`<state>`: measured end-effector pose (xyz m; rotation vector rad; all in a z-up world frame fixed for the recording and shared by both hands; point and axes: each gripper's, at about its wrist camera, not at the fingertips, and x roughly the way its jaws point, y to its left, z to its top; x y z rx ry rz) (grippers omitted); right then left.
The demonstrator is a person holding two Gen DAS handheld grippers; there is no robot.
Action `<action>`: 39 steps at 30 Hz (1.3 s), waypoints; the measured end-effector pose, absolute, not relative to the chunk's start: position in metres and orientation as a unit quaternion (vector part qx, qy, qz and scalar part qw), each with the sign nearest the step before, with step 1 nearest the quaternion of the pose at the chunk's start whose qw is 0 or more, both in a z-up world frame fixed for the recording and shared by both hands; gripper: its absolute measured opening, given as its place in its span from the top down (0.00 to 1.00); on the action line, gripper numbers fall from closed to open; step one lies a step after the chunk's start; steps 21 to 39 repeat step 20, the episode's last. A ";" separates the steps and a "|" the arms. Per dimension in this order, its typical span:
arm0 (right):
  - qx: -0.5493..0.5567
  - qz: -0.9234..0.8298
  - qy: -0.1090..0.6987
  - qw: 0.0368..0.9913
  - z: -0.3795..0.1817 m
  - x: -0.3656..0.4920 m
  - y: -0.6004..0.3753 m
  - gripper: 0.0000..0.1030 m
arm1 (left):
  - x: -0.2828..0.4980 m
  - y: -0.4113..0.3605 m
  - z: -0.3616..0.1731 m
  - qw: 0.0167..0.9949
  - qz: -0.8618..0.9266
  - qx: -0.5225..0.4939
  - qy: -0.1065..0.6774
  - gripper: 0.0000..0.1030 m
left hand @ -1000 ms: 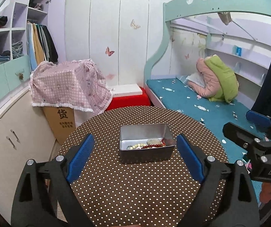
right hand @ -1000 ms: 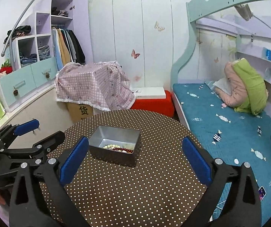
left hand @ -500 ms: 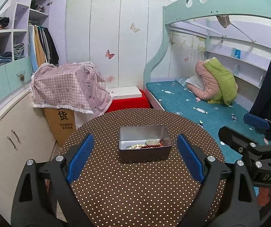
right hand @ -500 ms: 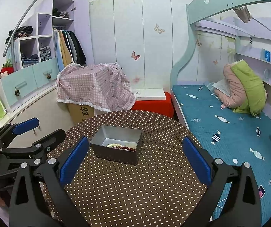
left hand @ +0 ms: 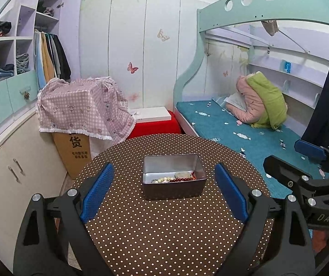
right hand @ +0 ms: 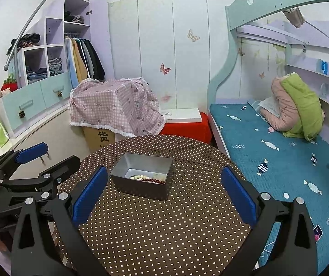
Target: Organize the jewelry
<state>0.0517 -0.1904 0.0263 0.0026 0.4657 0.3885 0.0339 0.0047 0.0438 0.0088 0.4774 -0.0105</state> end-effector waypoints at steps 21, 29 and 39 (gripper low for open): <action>-0.001 0.192 0.230 0.954 0.028 0.050 -0.190 0.07 | 0.039 0.001 0.049 0.971 -0.005 0.006 0.239 0.13; -0.001 0.192 0.230 0.954 0.028 0.050 -0.190 0.07 | 0.039 0.001 0.049 0.971 -0.005 0.006 0.239 0.13; -0.001 0.192 0.230 0.954 0.028 0.050 -0.190 0.07 | 0.039 0.001 0.049 0.971 -0.005 0.006 0.239 0.13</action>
